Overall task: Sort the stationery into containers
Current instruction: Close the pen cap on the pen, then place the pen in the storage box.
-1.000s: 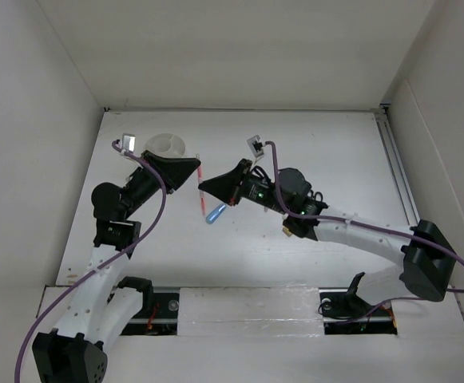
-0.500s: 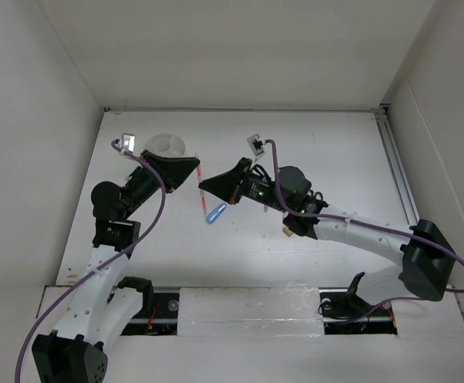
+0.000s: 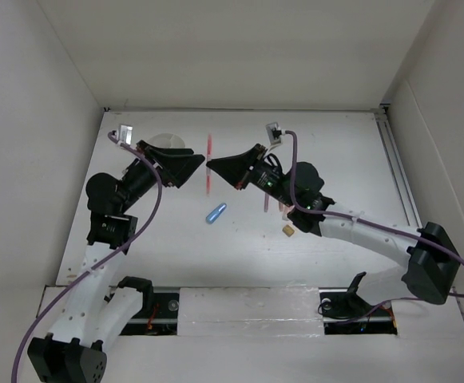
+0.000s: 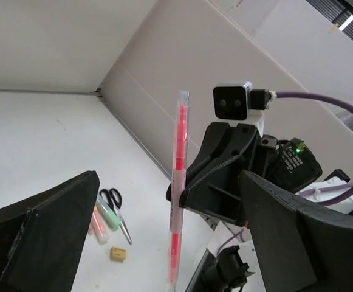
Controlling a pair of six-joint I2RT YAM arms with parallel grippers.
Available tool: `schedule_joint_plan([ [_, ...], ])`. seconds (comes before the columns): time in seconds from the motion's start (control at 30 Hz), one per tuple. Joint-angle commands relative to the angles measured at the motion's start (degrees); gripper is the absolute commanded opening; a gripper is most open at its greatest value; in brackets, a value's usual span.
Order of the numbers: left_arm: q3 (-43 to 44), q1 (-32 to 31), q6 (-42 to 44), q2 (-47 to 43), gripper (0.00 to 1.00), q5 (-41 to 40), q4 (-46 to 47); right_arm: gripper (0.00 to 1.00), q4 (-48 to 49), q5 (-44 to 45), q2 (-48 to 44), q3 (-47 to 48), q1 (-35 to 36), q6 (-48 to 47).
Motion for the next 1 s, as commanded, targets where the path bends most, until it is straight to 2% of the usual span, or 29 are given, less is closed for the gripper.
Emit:
schedule_joint_plan([
  [0.0, 3.0, -0.1, -1.3, 0.8, 1.0, 0.0, 3.5, 0.0, 3.4, 0.7, -2.4, 1.2, 0.0, -1.5],
  [0.23, -2.3, -0.1, -0.5, 0.2, 1.0, 5.7, 7.6, 0.0, 2.2, -0.8, -4.5, 1.2, -0.5, -1.6],
  [0.57, -3.3, -0.1, 1.2, -1.0, 0.99, 16.6, 9.8, 0.0, -1.4, -4.6, -5.0, 3.9, -0.5, -1.6],
  [0.97, -4.4, -0.1, 0.6, 0.8, 0.8, 18.3, 11.7, 0.0, -0.7, -5.7, -2.0, 6.3, 1.8, -0.5],
])
